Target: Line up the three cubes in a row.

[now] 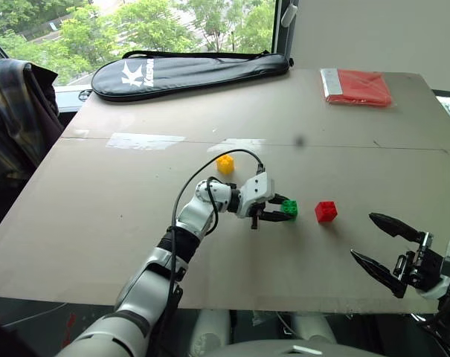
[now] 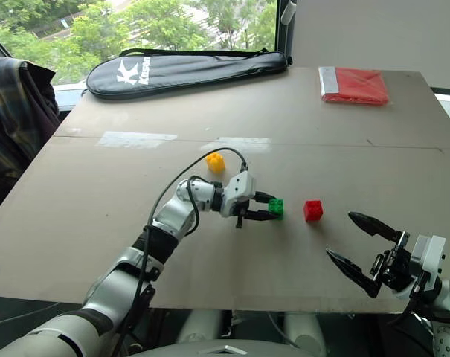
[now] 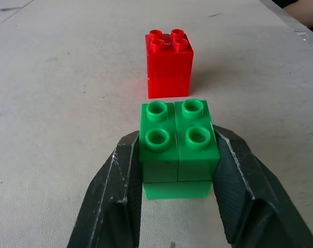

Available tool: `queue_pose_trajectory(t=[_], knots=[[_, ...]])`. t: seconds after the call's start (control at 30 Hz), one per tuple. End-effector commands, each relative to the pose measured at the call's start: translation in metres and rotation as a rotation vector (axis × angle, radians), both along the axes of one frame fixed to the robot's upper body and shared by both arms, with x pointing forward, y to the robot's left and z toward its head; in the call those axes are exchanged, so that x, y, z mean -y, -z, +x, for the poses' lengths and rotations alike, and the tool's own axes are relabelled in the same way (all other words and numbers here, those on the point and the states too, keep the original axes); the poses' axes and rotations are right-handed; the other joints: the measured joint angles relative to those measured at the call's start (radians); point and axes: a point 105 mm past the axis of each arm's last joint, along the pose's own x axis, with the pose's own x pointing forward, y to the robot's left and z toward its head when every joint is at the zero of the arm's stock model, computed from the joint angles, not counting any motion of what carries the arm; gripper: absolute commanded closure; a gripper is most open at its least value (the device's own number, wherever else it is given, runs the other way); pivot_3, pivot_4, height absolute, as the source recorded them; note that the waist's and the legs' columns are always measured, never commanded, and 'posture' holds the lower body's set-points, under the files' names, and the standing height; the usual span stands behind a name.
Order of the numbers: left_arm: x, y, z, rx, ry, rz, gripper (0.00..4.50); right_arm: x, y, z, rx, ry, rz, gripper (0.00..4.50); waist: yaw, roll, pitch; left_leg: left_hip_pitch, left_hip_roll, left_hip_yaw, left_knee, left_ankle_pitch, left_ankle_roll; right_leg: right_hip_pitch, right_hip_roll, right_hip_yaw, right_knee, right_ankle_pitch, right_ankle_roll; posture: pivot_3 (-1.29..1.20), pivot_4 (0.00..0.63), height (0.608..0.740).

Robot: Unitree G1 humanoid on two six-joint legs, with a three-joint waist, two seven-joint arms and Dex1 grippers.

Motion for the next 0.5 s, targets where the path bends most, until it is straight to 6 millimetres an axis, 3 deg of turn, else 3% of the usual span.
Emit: queue_pose_trajectory(t=[0.03,0.1,0.13,0.33,0.5], knots=[[0.002,-0.001,-0.004,-0.006,0.01,-0.008,1.34,0.0,-0.005,-0.001,0.039,-0.006,-0.008,0.0,0.0,0.0,0.0,0.0,0.0,0.0,0.0,0.0,0.0,0.0,0.0,0.0,0.0,0.0,0.0,0.0,0.15,0.708],[0.001,-0.001,-0.002,0.003,-0.003,-0.003,0.33,-0.001,-0.005,-0.001,0.038,-0.01,-0.007,0.0,0.0,0.0,0.0,0.0,0.0,0.0,0.0,0.0,0.0,0.0,0.0,0.0,0.0,0.0,0.0,0.0,0.15,0.708],[0.001,-0.002,-0.002,0.005,-0.007,-0.003,0.09,-0.001,-0.004,-0.001,0.037,-0.012,-0.007,0.0,0.0,0.0,0.0,0.0,0.0,0.0,0.0,0.0,0.0,0.0,0.0,0.0,0.0,0.0,0.0,0.0,0.15,0.708],[-0.01,-0.02,0.005,0.016,-0.049,-0.026,0.09,-0.003,-0.005,-0.001,0.037,-0.019,-0.006,0.0,-0.001,0.0,0.0,0.0,0.0,0.0,0.0,0.0,0.0,0.0,0.0,0.0,0.0,0.0,0.0,0.0,0.15,0.708],[-0.04,-0.051,-0.001,-0.006,-0.071,-0.076,0.09,-0.006,-0.008,0.002,0.048,-0.036,0.0,0.0,-0.002,0.001,0.0,0.0,0.001,-0.001,0.0,0.0,0.0,-0.001,0.0,0.0,0.001,0.0,0.0,0.0,0.15,0.708]])
